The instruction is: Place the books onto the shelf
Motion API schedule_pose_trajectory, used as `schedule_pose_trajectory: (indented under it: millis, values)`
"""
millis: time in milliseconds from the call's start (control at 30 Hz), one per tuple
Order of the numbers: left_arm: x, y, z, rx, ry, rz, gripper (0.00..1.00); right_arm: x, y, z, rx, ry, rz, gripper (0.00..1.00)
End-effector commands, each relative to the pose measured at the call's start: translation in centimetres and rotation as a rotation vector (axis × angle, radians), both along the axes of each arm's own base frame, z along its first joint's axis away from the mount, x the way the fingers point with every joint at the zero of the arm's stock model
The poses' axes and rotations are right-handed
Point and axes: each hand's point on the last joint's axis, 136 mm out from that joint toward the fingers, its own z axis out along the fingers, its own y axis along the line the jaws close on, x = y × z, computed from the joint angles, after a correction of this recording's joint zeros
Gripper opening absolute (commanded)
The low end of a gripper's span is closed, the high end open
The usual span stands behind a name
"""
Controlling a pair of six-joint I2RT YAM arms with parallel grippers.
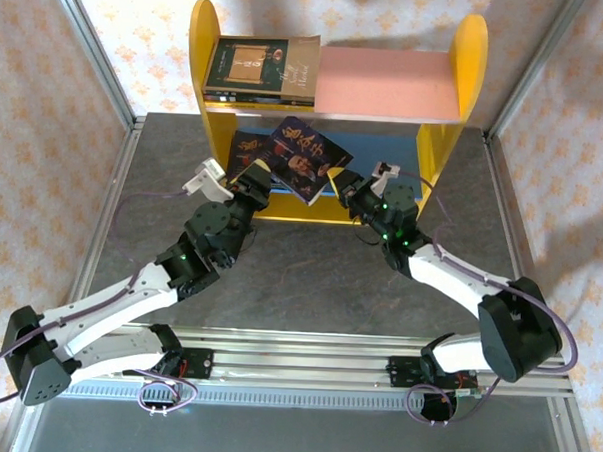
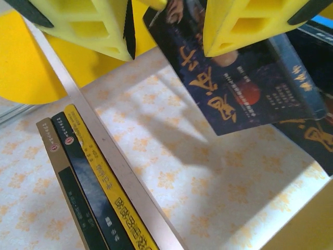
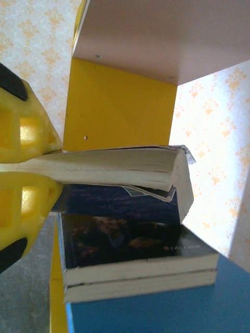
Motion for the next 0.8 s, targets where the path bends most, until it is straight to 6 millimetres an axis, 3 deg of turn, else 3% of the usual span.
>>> schedule_pose_trajectory:
  millis: [0,233,500,767]
  values:
    - [-0.8,1.7,-1.0,0.114,0.056,0.062,0.37,0.4,0.7,4.8,0.037,-0.156,0.079,0.01]
    - [-2.0,3.3,-3.0,0.210,0.128,0.078,0.37,2.4,2.7,3.7,-0.159,-0.208,0.274,0.01]
    - [-3.4,5.3,-5.5,0.296,0.216,0.109,0.37,3.6,3.6,1.9,-0.295,-0.235,0.429,0.01]
    - [-4.8,7.9,-6.0,0.331,0.236,0.166,0.37,5.2,4.4,-0.2,-0.348,-0.216,0.513,0.01]
